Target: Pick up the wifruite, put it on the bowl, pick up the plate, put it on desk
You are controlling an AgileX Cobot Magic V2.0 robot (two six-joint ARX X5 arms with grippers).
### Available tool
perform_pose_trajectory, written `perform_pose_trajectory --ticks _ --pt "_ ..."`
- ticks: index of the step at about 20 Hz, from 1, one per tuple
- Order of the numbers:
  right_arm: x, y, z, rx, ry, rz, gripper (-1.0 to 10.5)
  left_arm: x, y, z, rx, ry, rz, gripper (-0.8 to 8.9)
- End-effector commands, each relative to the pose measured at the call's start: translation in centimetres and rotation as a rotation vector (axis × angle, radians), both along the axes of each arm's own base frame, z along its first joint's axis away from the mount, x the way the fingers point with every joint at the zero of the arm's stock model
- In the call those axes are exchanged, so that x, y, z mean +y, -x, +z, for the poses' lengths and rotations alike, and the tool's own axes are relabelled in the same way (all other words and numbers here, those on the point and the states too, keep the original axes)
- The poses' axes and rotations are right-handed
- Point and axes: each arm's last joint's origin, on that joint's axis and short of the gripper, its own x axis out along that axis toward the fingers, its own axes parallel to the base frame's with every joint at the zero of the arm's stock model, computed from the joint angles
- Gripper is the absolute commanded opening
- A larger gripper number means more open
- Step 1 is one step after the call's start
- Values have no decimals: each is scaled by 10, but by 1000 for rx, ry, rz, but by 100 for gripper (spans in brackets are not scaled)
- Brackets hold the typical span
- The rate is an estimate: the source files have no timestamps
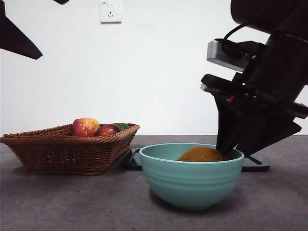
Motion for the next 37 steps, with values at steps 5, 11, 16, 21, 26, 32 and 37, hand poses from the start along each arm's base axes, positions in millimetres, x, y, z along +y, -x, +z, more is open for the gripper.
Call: perform_pose_trajectory --ticks 5,11,16,21,26,32,37 --pt "7 -3 -12 37 25 6 42 -2 -1 2 -21 1 -20 431" --pt "8 -3 -8 23 -8 25 10 -2 -1 2 -21 0 -20 431" --pt "10 -7 18 -15 -28 28 10 -2 -1 2 -25 0 -23 431" --pt "7 -28 49 -98 -54 -9 10 -2 -1 2 -25 -1 -23 431" --pt "-7 -61 65 -159 -59 -78 10 -2 0 2 -26 -2 -24 431" --pt "-4 -116 59 -148 -25 -114 10 -2 0 2 -26 -3 -25 431" --pt "10 -153 40 -119 6 -101 10 -2 0 2 -27 -5 -27 431"
